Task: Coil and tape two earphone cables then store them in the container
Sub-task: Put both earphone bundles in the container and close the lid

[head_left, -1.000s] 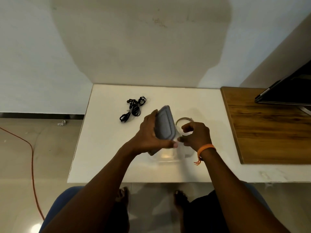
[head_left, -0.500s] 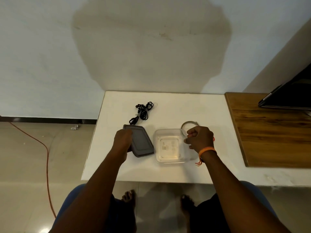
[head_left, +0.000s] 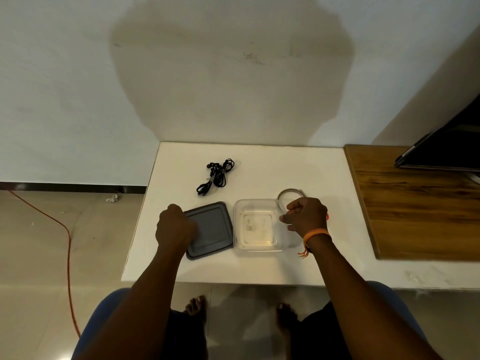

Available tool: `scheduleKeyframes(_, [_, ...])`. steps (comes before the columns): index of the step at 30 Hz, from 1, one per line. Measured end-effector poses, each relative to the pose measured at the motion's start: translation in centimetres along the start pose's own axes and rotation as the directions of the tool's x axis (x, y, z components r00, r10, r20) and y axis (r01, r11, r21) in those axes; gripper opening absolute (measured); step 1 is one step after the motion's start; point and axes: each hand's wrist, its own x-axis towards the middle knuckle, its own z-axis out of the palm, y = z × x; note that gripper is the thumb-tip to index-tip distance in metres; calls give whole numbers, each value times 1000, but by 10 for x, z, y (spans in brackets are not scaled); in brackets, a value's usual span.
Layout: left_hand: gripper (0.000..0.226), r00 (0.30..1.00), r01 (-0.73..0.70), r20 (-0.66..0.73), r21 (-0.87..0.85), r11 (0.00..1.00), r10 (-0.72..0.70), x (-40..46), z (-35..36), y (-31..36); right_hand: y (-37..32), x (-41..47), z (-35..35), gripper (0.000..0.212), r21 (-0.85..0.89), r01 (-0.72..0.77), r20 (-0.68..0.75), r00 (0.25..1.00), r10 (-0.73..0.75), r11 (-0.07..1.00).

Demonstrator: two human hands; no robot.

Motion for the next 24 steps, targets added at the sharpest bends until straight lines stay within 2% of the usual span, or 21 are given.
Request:
scheduleKeyframes(5, [20, 997, -76, 5, 175, 982, 76, 5, 2, 10, 0, 3, 3, 30, -38, 2, 6, 1000, -2, 999])
scheduleKeyframes(7, [22, 986, -157, -39, 150, 976, 165, 6, 6, 20, 0, 6, 5, 28, -97, 42, -14, 999, -43, 994])
scheduleKeyframes(9, [22, 947, -279, -127, 120, 953, 294, 8, 9, 32, -2, 9, 7, 27, -178, 104, -36, 993, -112, 979])
scheduleKeyframes(11, [23, 894, -374, -198, 163, 913, 402, 17, 11, 43, -5, 10, 10, 29, -232, 164, -46, 983, -179, 959])
scheduleKeyframes(13, [29, 873, -420, -182, 194, 887, 453, 30, 15, 49, -9, 11, 14, 29, -265, 219, -30, 972, -235, 939])
scheduleKeyframes(16, [39, 905, -396, -59, 248, 884, 422, 49, 24, 48, -10, 14, 20, 31, -319, 248, 13, 966, -258, 915])
scheduleKeyframes(18, [35, 919, -373, -26, 269, 888, 393, 57, 32, 45, -9, 17, 22, 30, -330, 236, 14, 969, -245, 914])
scheduleKeyframes(22, [15, 925, -339, -141, 119, 933, 354, 57, 32, 50, -8, 21, 21, 24, -322, 217, 9, 974, -226, 921])
scheduleKeyframes(24, [18, 924, -338, -193, -8, 941, 330, 52, 23, 56, -10, 22, 20, 20, -294, 210, -13, 975, -224, 933])
